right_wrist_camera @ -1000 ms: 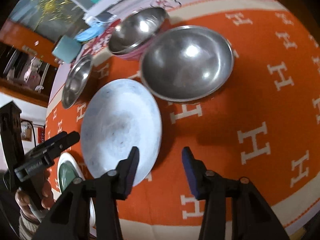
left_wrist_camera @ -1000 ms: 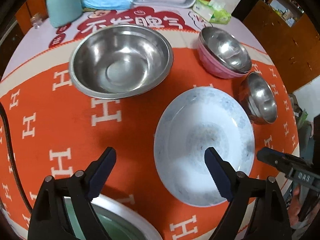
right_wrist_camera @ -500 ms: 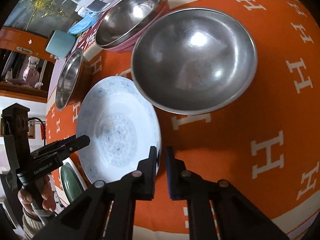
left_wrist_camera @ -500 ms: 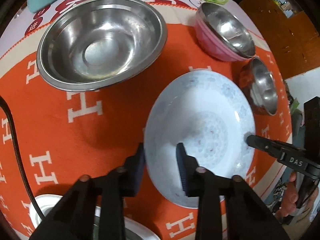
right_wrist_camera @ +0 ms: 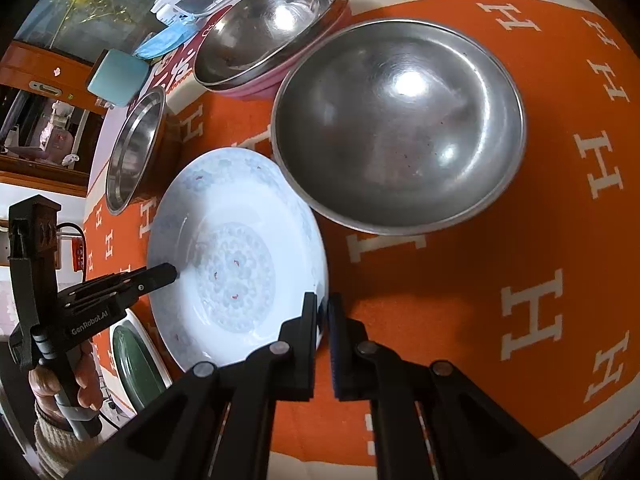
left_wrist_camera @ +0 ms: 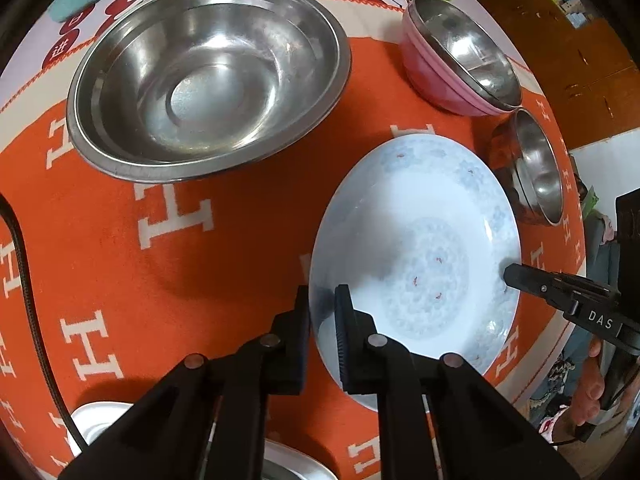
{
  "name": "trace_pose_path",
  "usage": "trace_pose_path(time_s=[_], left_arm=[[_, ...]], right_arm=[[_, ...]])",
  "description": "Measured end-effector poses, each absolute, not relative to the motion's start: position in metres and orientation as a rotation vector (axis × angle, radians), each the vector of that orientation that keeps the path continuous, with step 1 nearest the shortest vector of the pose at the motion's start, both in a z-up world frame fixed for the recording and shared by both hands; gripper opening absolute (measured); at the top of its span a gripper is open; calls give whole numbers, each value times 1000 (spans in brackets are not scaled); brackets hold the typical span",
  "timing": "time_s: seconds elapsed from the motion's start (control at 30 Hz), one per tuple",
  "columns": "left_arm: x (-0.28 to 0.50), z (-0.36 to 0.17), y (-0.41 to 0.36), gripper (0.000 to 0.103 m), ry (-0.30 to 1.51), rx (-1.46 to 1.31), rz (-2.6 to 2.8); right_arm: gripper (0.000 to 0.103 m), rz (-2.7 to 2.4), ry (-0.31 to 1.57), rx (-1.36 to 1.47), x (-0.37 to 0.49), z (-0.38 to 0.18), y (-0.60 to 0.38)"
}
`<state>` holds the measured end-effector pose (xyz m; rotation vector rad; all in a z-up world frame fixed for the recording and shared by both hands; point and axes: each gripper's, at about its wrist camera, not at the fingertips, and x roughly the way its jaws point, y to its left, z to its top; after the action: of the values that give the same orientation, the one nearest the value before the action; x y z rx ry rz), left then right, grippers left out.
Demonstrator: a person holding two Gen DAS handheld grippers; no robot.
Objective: Organize plates and bowls
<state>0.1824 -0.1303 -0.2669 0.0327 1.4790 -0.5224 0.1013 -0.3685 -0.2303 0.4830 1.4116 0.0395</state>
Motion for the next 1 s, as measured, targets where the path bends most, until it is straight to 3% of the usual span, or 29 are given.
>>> trace_pose_path(time_s=[0.5, 1.0], left_arm=[[163, -252, -127, 9, 1465, 38, -504], [108, -204, -60, 9, 1407, -14, -396]], right_arm=[[5, 38, 1425, 456, 90, -221, -358], [5, 134, 1424, 381, 69, -182, -301]])
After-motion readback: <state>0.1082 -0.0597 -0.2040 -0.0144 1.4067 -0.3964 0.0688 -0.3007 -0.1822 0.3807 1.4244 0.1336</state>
